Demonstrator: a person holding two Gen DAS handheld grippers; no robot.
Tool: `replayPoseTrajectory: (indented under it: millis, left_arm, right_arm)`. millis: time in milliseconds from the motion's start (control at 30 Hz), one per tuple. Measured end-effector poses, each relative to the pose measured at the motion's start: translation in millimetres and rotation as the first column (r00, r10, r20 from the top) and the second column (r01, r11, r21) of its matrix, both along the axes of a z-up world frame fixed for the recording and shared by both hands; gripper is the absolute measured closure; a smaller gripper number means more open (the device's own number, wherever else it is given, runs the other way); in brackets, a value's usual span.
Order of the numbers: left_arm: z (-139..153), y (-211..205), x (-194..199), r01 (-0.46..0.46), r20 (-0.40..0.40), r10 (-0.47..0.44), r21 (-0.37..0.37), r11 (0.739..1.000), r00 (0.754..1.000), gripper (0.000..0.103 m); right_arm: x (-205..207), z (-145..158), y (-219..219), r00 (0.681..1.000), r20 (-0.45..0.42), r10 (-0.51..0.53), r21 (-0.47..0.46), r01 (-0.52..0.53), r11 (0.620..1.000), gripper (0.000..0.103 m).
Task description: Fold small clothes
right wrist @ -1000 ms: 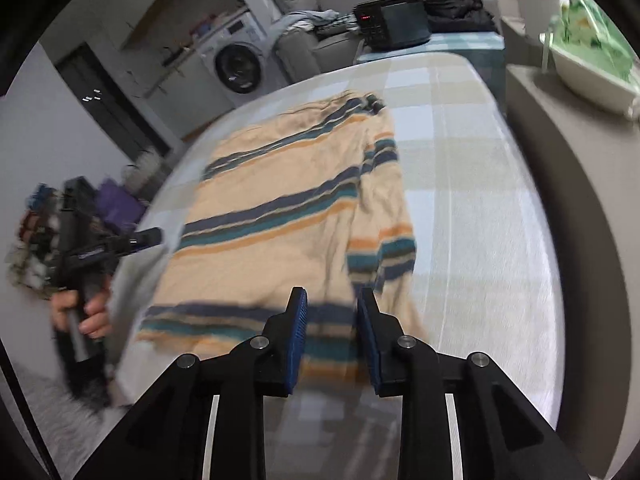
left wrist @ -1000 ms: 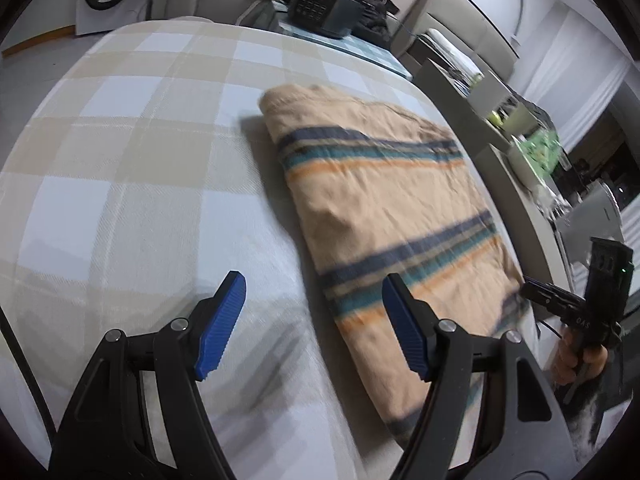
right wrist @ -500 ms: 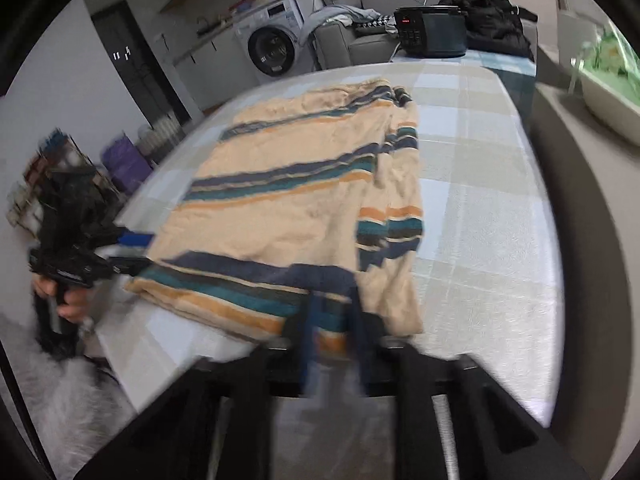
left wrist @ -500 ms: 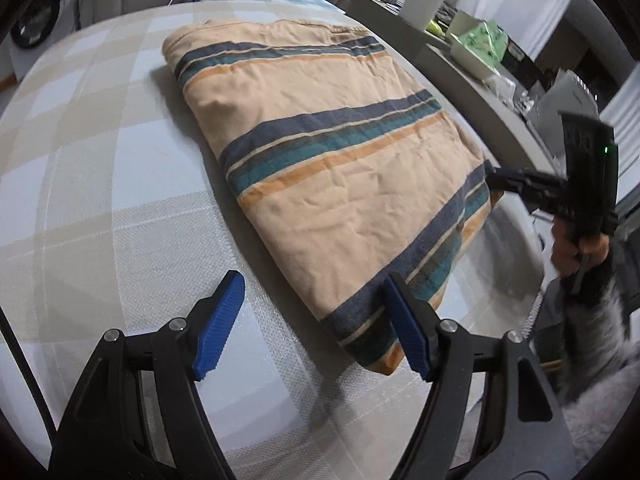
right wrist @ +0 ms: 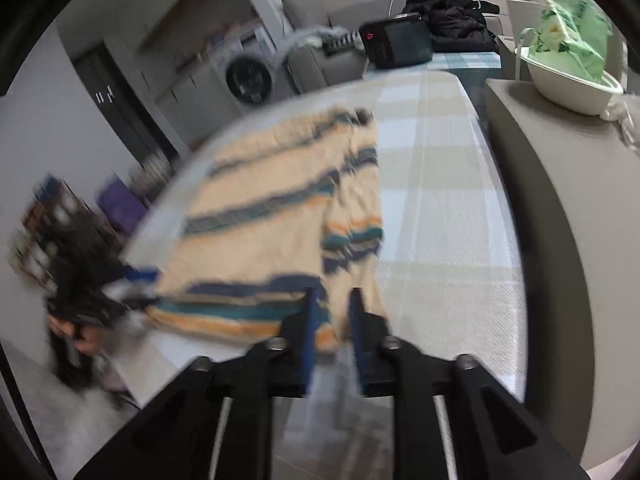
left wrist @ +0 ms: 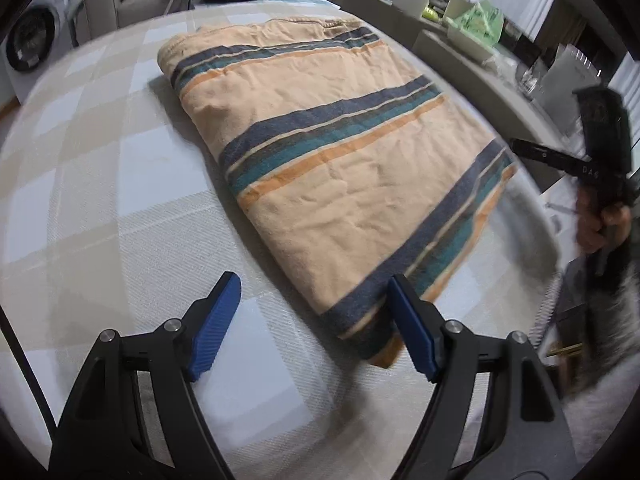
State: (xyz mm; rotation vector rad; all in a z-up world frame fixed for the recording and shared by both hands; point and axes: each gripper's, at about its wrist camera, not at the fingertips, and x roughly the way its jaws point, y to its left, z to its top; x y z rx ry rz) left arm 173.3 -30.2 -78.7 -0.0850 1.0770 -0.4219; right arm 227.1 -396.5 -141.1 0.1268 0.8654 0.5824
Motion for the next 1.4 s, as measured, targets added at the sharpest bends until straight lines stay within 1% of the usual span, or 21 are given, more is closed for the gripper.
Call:
replayPoseTrajectory:
  millis: [67,100,200,267,367,433,500,600,667,700,733,833,900,933,1033,1133,1200,1233,1300,1333,1400]
  left_arm:
    - [4,4,0,0.002,0.001,-0.002,-0.065,0.998,1.000,0.030]
    - [5,4,1,0.003,0.003,-0.003,-0.079,0.997,1.000,0.030]
    - [5,2,2,-0.008,-0.001,0.007,-0.093,0.996,1.000,0.030]
    - [4,0,2,-0.006,-0.004,0.006,-0.095,0.995,1.000,0.030]
    - [1,-4,2,0.001,-0.006,-0.002,-0.071,0.997,1.000,0.030]
    - [-1,-7,2,0.004,0.004,-0.004,-0.051,0.999,1.000,0.030]
    - [-2,-9,2,0.007,0.016,-0.007,-0.030,1.000,1.000,0.030]
    - [-2,-13,2,0.019,0.028,-0.019,0.009,1.000,0.999,0.030]
    - [-3,-15,1,0.024,0.036,-0.025,0.030,0.999,0.999,0.030]
    - [-3,-16,1,0.030,0.040,-0.031,0.040,0.999,0.999,0.030]
    - [-3,-16,1,0.033,0.042,-0.035,0.044,0.999,0.999,0.030]
    - [-2,-12,1,0.030,0.032,-0.031,0.036,0.999,0.999,0.030]
    - [-1,-1,4,0.012,0.011,-0.012,-0.018,1.000,1.000,0.030]
    - [-1,4,6,-0.002,-0.002,0.001,-0.054,0.999,1.000,0.030]
    - [-2,18,14,-0.046,-0.039,0.041,-0.151,0.987,0.998,0.030]
    - [-4,26,21,-0.085,-0.053,0.076,-0.199,0.976,0.996,0.030]
    - [-4,29,23,-0.098,-0.055,0.089,-0.212,0.972,0.995,0.030]
    - [-3,30,24,-0.101,-0.056,0.091,-0.211,0.972,0.994,0.030]
    - [-3,29,26,-0.102,-0.054,0.093,-0.208,0.973,0.994,0.030]
    - [-3,30,26,-0.102,-0.054,0.093,-0.208,0.973,0.994,0.030]
    - [-3,31,26,-0.104,-0.054,0.095,-0.209,0.972,0.994,0.030]
  right_arm:
    - [4,2,5,1.000,-0.002,0.003,0.017,-0.003,1.000,0.076]
    - [6,2,11,1.000,-0.003,0.011,0.010,-0.011,1.000,0.074]
    - [18,-6,32,0.999,-0.032,0.033,-0.024,-0.034,0.999,0.074]
    - [20,-10,45,0.998,-0.029,0.061,-0.045,-0.062,0.997,0.074]
    - [18,-11,56,0.994,-0.015,0.107,-0.098,-0.108,0.989,0.076]
    - [17,-11,56,0.992,-0.011,0.123,-0.110,-0.123,0.986,0.089]
    - [13,-10,56,0.991,-0.007,0.135,-0.151,-0.135,0.979,0.096]
    - [0,0,55,0.988,0.054,0.146,-0.194,-0.133,0.972,0.097]
    - [0,-1,54,0.989,0.045,0.138,-0.224,-0.125,0.967,0.097]
    - [3,-7,54,0.992,0.026,0.121,-0.260,-0.110,0.959,0.097]
    - [6,-12,53,0.994,0.008,0.107,-0.269,-0.101,0.958,0.097]
    - [5,-9,48,0.996,0.011,0.091,-0.223,-0.086,0.971,0.086]
    - [4,-2,42,0.997,0.033,0.066,-0.178,-0.059,0.982,0.070]
    - [5,0,40,0.998,0.036,0.051,-0.160,-0.045,0.986,0.067]
    - [18,-3,32,1.000,0.012,0.004,-0.128,-0.002,0.992,0.066]
    - [32,-11,31,0.999,-0.033,0.001,-0.077,-0.003,0.997,0.066]
    - [39,-17,35,0.998,-0.057,0.004,-0.078,-0.009,0.997,0.066]
    - [41,-19,37,0.998,-0.067,0.008,-0.080,-0.014,0.997,0.069]
    - [39,-18,42,0.998,-0.055,0.014,-0.100,-0.019,0.995,0.091]
    - [36,-15,44,0.999,-0.034,0.015,-0.112,-0.018,0.993,0.095]
    - [26,-4,49,1.000,0.015,0.027,-0.125,-0.025,0.992,0.096]
